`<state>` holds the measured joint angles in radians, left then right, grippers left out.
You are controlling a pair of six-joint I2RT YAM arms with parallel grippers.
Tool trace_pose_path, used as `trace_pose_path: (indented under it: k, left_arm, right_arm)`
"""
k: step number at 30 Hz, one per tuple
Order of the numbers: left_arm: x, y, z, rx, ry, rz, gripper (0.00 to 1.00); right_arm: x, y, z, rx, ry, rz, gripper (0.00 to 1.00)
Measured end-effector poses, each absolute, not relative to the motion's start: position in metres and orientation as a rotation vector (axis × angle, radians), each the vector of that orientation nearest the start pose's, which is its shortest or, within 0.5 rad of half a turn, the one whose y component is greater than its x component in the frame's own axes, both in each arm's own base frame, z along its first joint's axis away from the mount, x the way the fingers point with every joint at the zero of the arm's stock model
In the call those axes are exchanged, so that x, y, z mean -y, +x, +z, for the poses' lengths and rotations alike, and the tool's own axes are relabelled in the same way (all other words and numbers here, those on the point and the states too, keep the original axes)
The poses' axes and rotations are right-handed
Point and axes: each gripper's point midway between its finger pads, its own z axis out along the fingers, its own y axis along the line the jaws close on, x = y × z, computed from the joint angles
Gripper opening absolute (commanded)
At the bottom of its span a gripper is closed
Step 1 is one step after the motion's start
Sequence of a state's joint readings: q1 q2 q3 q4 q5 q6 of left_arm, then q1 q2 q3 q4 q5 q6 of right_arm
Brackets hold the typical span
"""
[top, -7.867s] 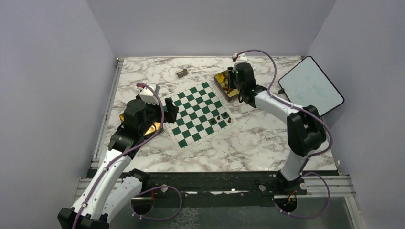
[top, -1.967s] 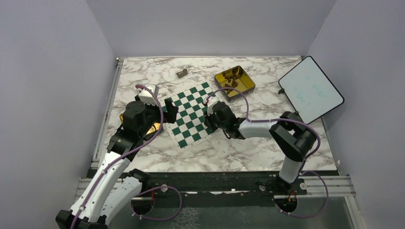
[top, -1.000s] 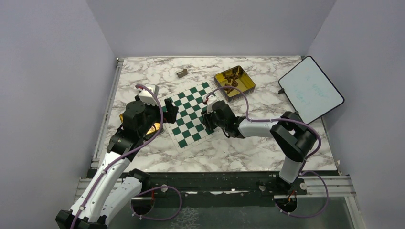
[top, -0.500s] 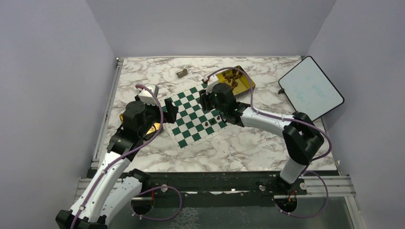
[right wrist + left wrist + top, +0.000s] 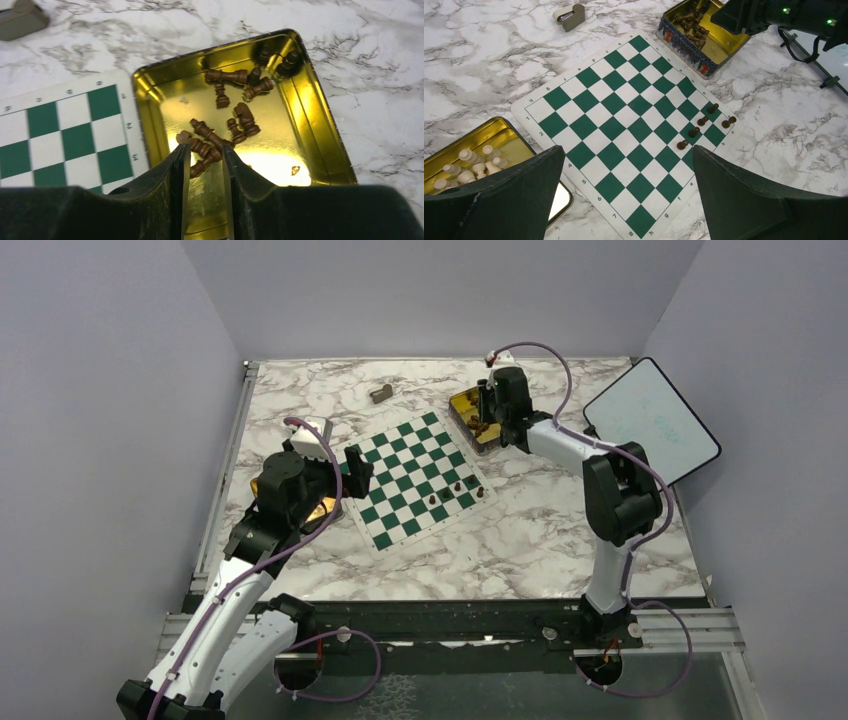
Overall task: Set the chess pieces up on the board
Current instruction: Pick up the chess piece from the storage box.
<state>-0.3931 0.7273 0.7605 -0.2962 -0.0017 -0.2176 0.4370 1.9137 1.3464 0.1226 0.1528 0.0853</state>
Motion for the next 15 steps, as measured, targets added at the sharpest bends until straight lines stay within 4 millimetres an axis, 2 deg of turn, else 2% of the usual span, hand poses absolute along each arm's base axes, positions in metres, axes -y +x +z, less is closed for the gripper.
trace_pose_path:
  k: [3, 6, 15]
  left_arm:
    - [0.121, 0.27, 0.253, -1.849, 0.162, -0.425, 0.99]
    - [0.122, 0.271, 0.251, -1.855, 0.163, -0.423, 0.99]
    - [0.122, 0.272, 0.249, -1.862, 0.165, -0.421, 0.99]
  right_arm:
    - [-0.194, 0.529, 0.117, -2.037, -0.227, 0.124, 0.34]
    - [-0.187, 0.543, 0.106, -2.05, -0.214, 0.098, 0.34]
    - [-0.184, 0.594, 0.108, -2.007, -0.187, 0.07, 0.31]
